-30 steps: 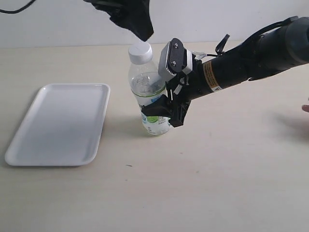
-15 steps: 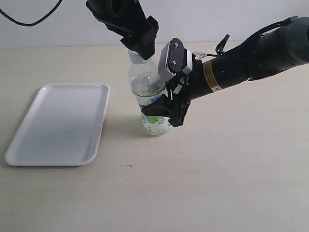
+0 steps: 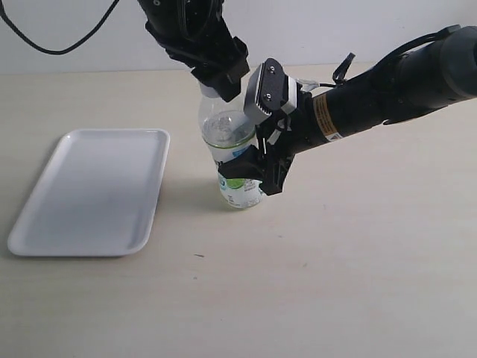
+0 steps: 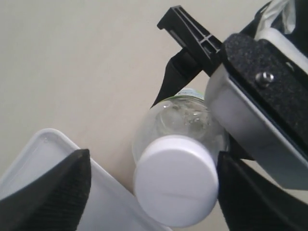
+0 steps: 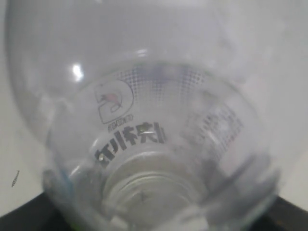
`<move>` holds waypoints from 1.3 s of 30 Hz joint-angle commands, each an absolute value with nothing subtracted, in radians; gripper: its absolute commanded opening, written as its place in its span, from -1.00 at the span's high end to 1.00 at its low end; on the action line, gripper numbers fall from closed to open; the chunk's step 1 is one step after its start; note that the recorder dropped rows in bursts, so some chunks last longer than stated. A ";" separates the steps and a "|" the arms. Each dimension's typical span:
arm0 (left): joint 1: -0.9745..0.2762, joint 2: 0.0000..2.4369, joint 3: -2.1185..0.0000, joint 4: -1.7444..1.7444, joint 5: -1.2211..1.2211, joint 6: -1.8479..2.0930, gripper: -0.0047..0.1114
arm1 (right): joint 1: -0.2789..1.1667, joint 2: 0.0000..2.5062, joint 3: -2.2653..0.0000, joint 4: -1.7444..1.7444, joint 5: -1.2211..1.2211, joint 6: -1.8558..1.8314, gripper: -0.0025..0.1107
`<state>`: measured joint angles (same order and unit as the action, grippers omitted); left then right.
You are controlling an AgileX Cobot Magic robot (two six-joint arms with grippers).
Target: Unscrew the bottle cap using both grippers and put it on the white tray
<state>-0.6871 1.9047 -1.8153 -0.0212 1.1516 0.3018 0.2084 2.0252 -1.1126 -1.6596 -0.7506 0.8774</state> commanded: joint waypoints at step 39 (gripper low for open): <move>-0.590 1.963 -1.936 -0.308 1.221 0.297 -0.24 | 0.210 2.022 -1.114 -1.686 -0.754 0.891 0.96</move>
<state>-0.5942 1.9453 -1.9315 -0.2605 1.2230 0.2748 0.2084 2.0252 -1.1126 -1.6651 -0.7526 0.8876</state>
